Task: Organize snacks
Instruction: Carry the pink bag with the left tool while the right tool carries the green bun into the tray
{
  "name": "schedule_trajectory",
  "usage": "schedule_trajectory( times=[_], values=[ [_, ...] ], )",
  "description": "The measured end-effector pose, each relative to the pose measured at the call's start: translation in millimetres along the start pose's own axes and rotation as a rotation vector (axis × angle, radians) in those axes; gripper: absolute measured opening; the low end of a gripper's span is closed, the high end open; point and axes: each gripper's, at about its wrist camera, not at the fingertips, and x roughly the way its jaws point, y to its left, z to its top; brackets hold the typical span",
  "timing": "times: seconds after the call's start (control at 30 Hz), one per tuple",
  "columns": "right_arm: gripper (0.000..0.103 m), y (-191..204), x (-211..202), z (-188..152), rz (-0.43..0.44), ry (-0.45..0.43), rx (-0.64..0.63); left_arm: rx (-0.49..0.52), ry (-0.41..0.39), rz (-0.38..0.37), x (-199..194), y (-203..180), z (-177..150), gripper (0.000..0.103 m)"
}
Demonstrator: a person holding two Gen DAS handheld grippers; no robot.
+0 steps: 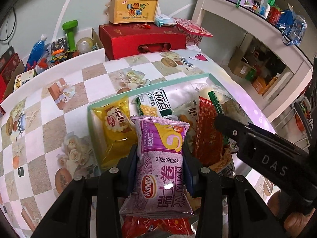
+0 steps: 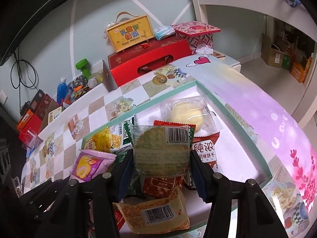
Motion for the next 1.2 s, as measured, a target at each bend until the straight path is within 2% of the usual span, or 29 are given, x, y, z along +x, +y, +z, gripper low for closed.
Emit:
schedule_trajectory(
  times=[0.47,0.9,0.93,1.07,1.2],
  values=[
    [0.058,-1,12,-3,0.014,0.038,-0.005,0.01,0.055,0.025,21,-5,-3,0.042],
    [0.06,9,21,-7,0.039,0.071,-0.037,0.023,0.068,0.038,22,-7,-1,0.044],
    [0.06,9,22,-7,0.039,0.071,-0.037,0.023,0.069,0.04,22,-7,-1,0.044],
    [0.062,8,25,-8,0.038,0.087,-0.035,0.025,0.071,0.05,22,-8,-1,0.058],
    [0.068,8,27,-8,0.033,0.099,-0.04,0.03,0.062,0.061,17,-9,0,0.061]
  ],
)
